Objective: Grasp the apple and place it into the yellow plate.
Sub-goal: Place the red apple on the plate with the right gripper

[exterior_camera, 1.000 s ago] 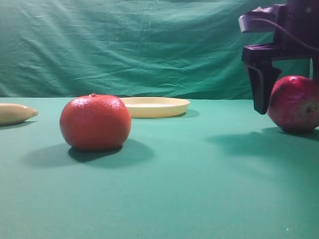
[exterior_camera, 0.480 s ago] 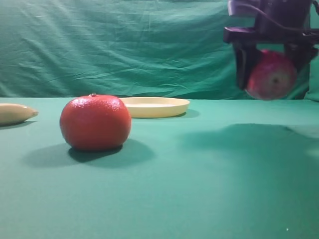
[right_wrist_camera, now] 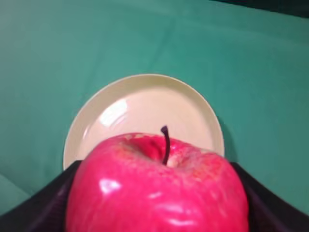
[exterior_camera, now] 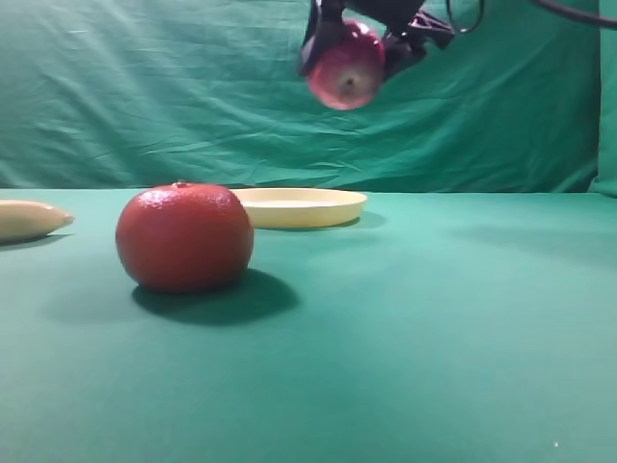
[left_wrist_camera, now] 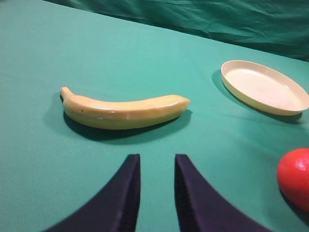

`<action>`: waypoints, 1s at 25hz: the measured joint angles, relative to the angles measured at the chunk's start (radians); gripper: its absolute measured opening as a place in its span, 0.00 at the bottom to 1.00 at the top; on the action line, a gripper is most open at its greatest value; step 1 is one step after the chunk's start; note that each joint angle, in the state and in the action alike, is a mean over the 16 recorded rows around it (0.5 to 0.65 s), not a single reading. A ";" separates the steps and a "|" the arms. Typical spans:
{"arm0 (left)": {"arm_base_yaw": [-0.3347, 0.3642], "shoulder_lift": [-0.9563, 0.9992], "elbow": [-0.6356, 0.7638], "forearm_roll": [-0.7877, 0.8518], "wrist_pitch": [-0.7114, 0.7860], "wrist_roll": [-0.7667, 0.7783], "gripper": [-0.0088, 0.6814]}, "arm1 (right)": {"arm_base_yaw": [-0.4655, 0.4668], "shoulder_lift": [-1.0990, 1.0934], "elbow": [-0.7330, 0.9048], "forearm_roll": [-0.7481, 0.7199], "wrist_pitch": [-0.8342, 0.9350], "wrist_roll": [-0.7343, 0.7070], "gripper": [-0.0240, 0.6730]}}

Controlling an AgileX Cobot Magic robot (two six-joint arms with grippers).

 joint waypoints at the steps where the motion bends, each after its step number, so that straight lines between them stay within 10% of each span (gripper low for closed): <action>1: 0.000 0.000 0.000 0.000 0.000 0.000 0.24 | 0.007 0.022 -0.018 0.008 -0.010 -0.020 0.75; 17: 0.000 0.000 0.000 0.000 0.000 0.000 0.24 | 0.042 0.073 -0.113 -0.030 -0.040 -0.113 0.92; 25: 0.000 0.000 0.000 0.000 0.000 0.000 0.24 | 0.042 -0.121 -0.113 -0.113 0.096 -0.091 0.60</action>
